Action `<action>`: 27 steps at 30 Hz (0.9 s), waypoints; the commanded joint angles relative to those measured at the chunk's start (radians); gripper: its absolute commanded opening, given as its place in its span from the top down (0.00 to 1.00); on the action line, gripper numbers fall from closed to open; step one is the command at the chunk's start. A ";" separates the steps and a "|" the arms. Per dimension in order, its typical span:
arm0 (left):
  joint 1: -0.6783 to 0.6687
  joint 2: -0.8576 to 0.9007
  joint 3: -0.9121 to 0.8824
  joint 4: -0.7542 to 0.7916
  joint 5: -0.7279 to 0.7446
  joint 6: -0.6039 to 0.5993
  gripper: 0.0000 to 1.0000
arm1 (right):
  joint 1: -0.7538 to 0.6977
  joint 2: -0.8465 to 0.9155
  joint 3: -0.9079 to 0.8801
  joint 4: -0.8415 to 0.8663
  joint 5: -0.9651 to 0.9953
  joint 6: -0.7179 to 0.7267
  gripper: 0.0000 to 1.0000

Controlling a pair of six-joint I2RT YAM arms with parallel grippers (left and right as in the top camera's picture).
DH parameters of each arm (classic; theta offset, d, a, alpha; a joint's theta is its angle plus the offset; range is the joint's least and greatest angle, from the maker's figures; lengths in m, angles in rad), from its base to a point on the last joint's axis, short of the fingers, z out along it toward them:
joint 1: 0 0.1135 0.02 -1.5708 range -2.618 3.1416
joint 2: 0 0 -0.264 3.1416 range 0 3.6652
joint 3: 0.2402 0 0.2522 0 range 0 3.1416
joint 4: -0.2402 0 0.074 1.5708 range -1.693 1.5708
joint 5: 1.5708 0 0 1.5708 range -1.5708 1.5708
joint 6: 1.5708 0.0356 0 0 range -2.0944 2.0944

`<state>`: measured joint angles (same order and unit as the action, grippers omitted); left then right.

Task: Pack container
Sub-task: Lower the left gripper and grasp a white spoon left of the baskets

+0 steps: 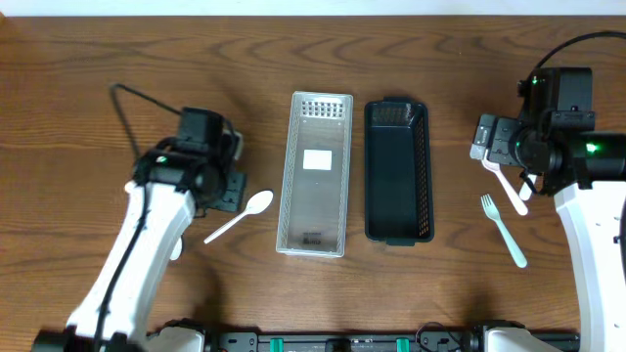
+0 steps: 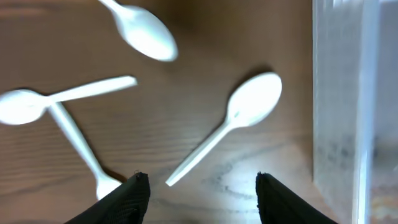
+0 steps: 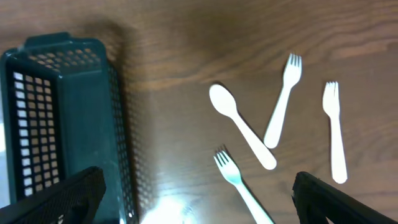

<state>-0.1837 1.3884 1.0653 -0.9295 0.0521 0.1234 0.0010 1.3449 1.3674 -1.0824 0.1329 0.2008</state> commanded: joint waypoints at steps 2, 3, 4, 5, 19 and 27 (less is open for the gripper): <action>-0.031 0.106 -0.014 -0.009 0.019 0.147 0.41 | -0.009 -0.003 0.011 -0.018 0.035 0.000 0.01; -0.031 0.130 -0.014 -0.009 0.019 0.161 0.41 | -0.009 -0.003 0.011 -0.019 0.036 0.000 0.01; -0.031 0.148 -0.014 -0.009 0.019 0.167 0.41 | -0.009 -0.003 0.011 -0.019 0.036 0.000 0.01; -0.031 0.169 -0.014 -0.009 0.019 0.177 0.41 | -0.009 -0.003 0.011 -0.019 0.036 0.000 0.01; -0.031 0.365 -0.014 0.076 0.019 0.272 0.33 | -0.009 -0.003 0.011 -0.018 0.035 0.000 0.01; -0.031 0.433 -0.014 0.110 0.019 0.272 0.33 | -0.009 -0.003 0.011 -0.018 0.036 0.000 0.01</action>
<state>-0.2134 1.8046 1.0615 -0.8192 0.0685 0.3756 0.0010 1.3457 1.3674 -1.1000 0.1547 0.2012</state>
